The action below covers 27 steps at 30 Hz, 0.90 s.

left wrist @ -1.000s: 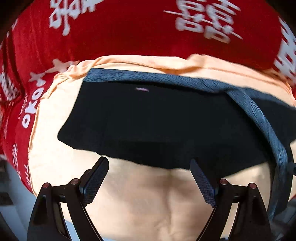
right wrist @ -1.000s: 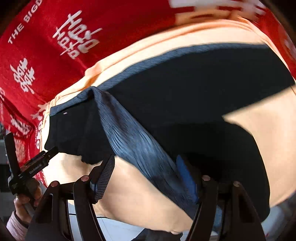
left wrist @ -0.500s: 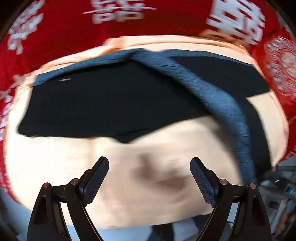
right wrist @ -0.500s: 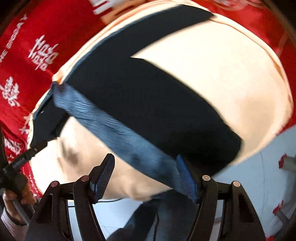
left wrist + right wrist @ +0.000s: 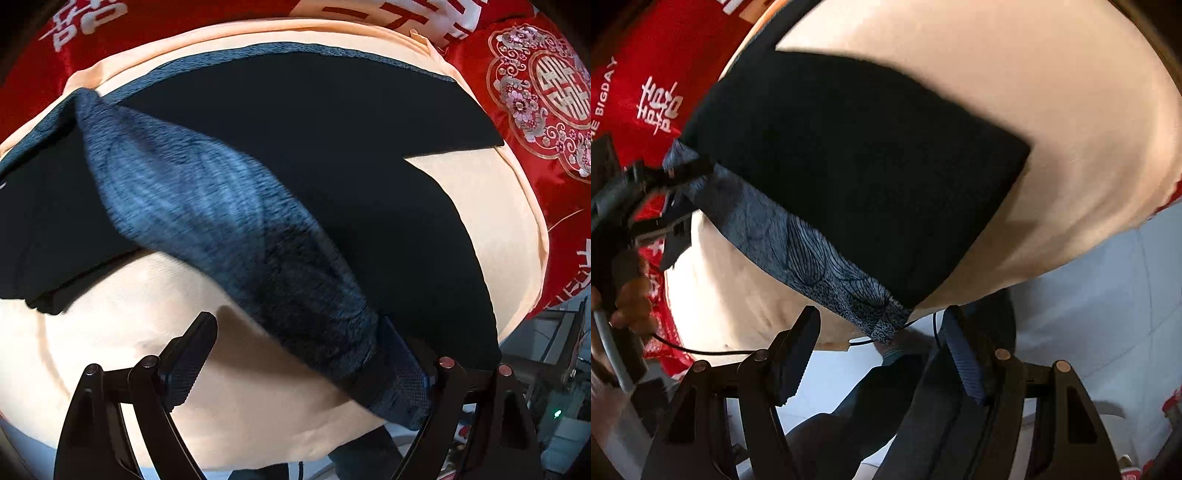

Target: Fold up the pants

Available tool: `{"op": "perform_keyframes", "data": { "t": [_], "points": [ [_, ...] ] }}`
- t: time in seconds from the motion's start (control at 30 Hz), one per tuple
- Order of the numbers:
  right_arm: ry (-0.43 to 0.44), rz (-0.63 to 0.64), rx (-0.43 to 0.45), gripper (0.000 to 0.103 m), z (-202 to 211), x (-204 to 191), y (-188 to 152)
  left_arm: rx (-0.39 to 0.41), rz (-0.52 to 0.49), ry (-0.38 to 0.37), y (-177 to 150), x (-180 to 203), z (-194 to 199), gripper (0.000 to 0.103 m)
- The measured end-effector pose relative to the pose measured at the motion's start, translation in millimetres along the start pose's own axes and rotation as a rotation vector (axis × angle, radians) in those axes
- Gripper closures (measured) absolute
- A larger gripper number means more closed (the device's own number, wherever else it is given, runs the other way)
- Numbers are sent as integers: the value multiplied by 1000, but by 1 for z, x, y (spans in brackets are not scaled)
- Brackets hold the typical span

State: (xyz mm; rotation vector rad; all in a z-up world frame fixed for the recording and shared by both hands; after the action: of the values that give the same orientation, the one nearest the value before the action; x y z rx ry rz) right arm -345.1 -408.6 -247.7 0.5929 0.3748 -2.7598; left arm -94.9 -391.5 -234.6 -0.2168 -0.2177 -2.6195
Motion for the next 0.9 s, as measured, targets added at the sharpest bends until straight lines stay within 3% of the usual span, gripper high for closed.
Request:
{"op": "perform_keyframes", "data": {
  "t": [0.03,0.1,0.13,0.17,0.2,0.27,0.3,0.43,0.53,0.73,0.9],
  "points": [
    [13,4,-8,48,-4,1,-2,-3,-2,4,2,2,-2,12],
    [45,10,-33,73,-9,-4,-3,-5,0,2,5,6,-5,13],
    [61,12,-41,77,-9,-6,-3,-5,1,1,6,9,-7,14],
    [74,14,-47,90,-6,-8,-4,-3,-1,6,8,10,-8,19],
    [77,14,-51,93,-4,-9,-4,0,-5,10,10,13,-8,35],
    [102,2,-61,95,5,-14,-4,2,-21,1,14,16,-7,58],
    [116,2,-67,96,10,-17,-3,3,-25,-32,18,20,-6,75],
    [167,68,-46,97,48,-38,15,7,-17,-57,36,23,7,83],
    [199,128,-3,98,81,-60,41,46,6,-77,57,19,29,83],
    [245,221,104,98,144,-109,134,124,62,-95,112,5,56,83],
    [195,297,209,98,178,-148,231,190,40,-33,181,-6,61,83]
  ]
}}
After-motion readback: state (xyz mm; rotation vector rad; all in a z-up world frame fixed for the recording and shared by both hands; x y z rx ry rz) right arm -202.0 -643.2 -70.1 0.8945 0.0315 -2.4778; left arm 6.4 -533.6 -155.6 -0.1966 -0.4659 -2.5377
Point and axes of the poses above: each gripper's, at about its wrist camera, not at the fingertips, and z roughly against the way its jaws point, x to its right, y to its top, the point moved 8 cm from there along -z, roughly the way its jaws point, and after that the axes turned 15 degrees about -z, right-handed, at the moved point
